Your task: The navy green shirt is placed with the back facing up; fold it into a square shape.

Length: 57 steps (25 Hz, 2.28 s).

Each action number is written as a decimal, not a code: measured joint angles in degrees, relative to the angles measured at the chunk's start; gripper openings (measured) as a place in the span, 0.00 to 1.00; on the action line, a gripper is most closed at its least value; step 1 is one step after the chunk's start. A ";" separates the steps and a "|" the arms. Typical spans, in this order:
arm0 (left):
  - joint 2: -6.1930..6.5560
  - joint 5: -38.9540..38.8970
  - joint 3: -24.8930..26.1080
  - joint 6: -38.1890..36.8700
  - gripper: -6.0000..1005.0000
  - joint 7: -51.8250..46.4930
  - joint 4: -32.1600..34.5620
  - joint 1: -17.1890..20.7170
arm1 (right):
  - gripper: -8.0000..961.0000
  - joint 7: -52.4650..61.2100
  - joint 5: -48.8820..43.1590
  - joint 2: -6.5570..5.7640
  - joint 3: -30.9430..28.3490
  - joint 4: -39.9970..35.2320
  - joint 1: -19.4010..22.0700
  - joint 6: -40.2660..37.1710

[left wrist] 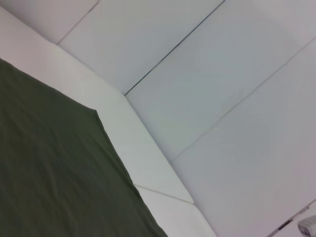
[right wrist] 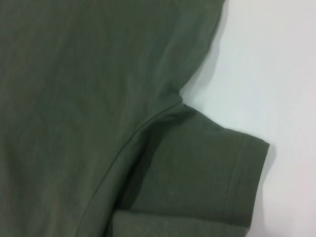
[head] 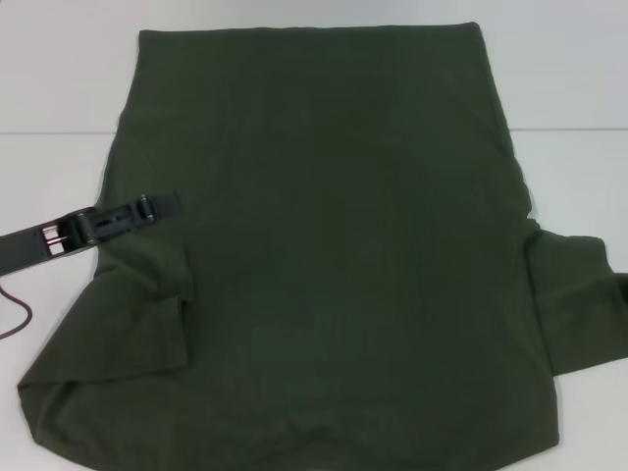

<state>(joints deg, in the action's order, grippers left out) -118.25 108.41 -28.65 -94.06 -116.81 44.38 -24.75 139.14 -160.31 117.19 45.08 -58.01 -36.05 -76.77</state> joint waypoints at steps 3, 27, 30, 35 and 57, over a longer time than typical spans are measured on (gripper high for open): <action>0.12 -1.16 0.04 -0.18 0.90 0.00 0.00 0.64 | 0.01 0.49 -0.01 -0.64 -1.29 0.34 -0.18 -0.39; 0.13 -2.24 1.33 -0.83 0.90 0.09 0.01 1.37 | 0.01 3.72 0.43 -4.78 -6.76 3.05 -1.73 -0.44; 0.13 -2.24 1.32 -0.83 0.90 0.09 0.00 1.37 | 0.01 3.74 0.44 -5.19 -7.30 4.42 -2.25 0.15; 0.13 -2.24 1.35 -0.81 0.90 0.09 -0.06 1.44 | 0.01 3.76 0.46 -5.57 -7.90 4.98 -2.71 0.76; 0.13 -2.31 2.90 -0.23 0.90 0.39 -0.11 1.08 | 0.01 3.59 9.01 -7.38 -8.51 4.50 -5.29 -15.49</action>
<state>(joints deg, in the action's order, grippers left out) -118.13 106.10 -25.76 -94.29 -116.41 44.27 -23.67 142.73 -151.30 109.81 36.58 -53.52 -41.34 -92.26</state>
